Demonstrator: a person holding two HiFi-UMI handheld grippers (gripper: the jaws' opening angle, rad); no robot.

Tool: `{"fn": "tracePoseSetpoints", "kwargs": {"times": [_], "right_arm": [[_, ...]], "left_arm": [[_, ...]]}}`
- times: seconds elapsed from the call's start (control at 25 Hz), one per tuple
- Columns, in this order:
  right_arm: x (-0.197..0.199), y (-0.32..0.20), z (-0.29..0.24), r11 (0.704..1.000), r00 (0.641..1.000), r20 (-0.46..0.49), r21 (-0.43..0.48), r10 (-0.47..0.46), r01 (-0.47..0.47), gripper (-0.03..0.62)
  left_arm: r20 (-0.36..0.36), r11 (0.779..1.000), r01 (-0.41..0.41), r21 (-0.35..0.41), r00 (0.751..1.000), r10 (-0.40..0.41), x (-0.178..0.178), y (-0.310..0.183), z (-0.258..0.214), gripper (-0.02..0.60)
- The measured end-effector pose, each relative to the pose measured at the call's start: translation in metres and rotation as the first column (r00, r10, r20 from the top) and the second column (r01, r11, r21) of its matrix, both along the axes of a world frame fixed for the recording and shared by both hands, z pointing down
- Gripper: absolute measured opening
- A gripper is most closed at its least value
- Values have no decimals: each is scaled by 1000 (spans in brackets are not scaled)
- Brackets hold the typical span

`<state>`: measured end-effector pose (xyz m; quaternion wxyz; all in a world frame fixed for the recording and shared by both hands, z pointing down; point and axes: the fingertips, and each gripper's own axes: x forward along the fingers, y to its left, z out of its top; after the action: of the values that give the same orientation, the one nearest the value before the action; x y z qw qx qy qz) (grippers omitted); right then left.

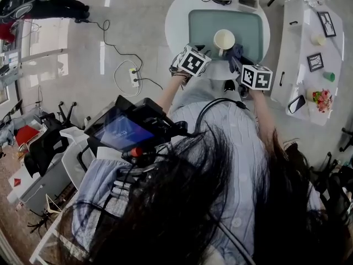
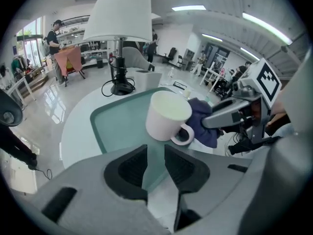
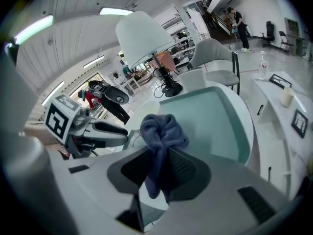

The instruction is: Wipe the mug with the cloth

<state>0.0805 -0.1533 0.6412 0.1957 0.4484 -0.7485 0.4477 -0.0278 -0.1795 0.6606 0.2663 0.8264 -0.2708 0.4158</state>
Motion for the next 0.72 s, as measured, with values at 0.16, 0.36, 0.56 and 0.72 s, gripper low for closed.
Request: {"fn": "tracePoseSetpoints", "kwargs": {"times": [0.16, 0.36, 0.56, 0.72], "right_arm": [[2, 3, 2, 1000, 1000, 1, -10, 10, -10, 107], [-1, 5, -2, 1000, 1000, -8, -9, 12, -12, 107], [-3, 6, -5, 1000, 1000, -14, -17, 9, -10, 107], [-4, 7, -9, 999, 1000, 8, -32, 21, -20, 107]], "left_arm": [[-3, 999, 43, 2, 999, -43, 1, -26, 6, 101], [-9, 1000, 10, 17, 1000, -10, 16, -32, 2, 101], [3, 999, -17, 34, 1000, 16, 21, -27, 0, 101], [8, 999, -1, 37, 1000, 0, 24, -23, 2, 92]]}}
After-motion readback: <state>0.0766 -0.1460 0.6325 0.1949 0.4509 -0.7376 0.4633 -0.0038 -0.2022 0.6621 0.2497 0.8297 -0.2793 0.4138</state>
